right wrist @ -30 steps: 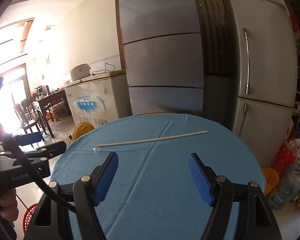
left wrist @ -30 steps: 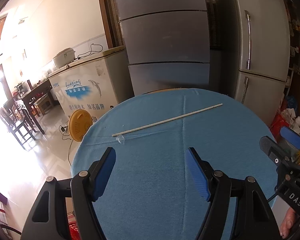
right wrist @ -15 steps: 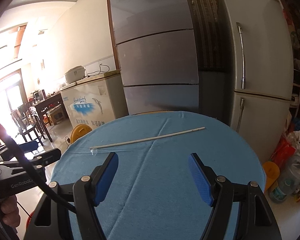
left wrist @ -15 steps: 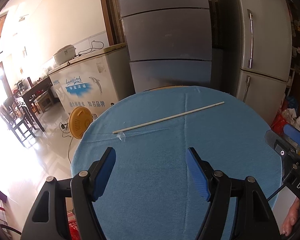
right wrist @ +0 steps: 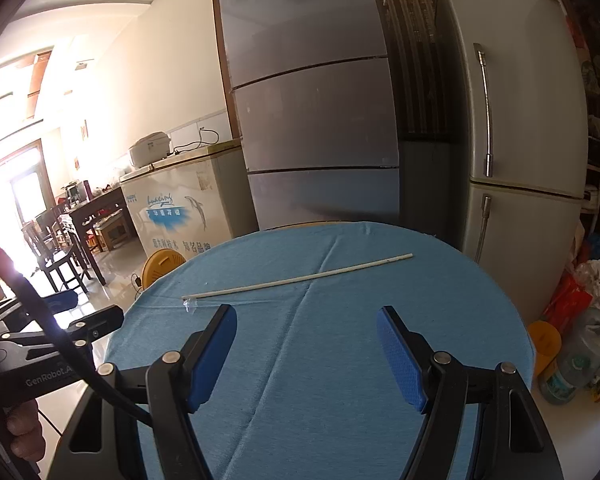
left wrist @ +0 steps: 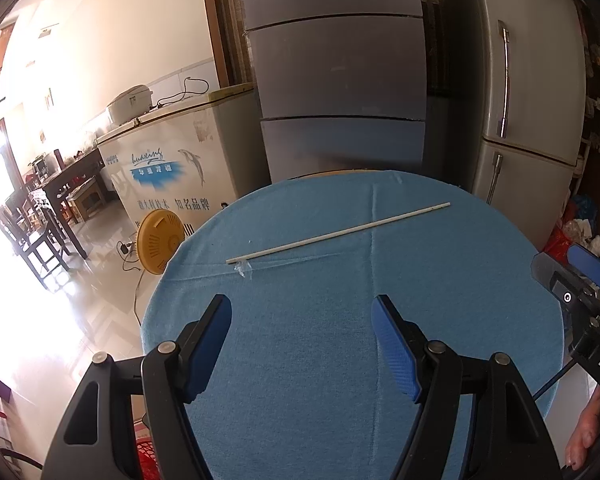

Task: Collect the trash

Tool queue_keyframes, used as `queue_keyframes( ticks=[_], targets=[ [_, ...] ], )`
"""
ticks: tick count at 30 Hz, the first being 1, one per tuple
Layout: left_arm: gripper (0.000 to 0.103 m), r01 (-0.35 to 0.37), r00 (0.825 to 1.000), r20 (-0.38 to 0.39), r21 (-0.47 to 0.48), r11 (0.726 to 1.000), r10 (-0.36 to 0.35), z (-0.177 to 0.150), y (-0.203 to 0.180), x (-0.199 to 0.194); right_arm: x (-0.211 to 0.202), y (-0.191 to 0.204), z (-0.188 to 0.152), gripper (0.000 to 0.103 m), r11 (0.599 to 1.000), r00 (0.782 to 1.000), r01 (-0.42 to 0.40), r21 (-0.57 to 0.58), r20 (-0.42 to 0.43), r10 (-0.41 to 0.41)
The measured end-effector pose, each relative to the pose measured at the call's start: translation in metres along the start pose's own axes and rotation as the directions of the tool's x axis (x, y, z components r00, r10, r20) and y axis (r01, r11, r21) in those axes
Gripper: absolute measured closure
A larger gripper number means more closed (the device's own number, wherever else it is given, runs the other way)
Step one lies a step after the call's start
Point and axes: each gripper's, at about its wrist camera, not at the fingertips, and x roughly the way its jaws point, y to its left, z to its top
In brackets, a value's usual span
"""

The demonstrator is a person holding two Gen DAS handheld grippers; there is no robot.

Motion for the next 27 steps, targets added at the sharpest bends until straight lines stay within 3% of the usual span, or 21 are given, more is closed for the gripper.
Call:
queue_keyframes(
  ticks=[27],
  targets=[
    [0.03,0.023,0.999,0.027,-0.068,0.997,-0.022,-0.014,0.044,-0.007,-0.001,0.029,0.006,0.027,0.999,1.0,0.019,-0.038,0.001,-0.019]
  ],
)
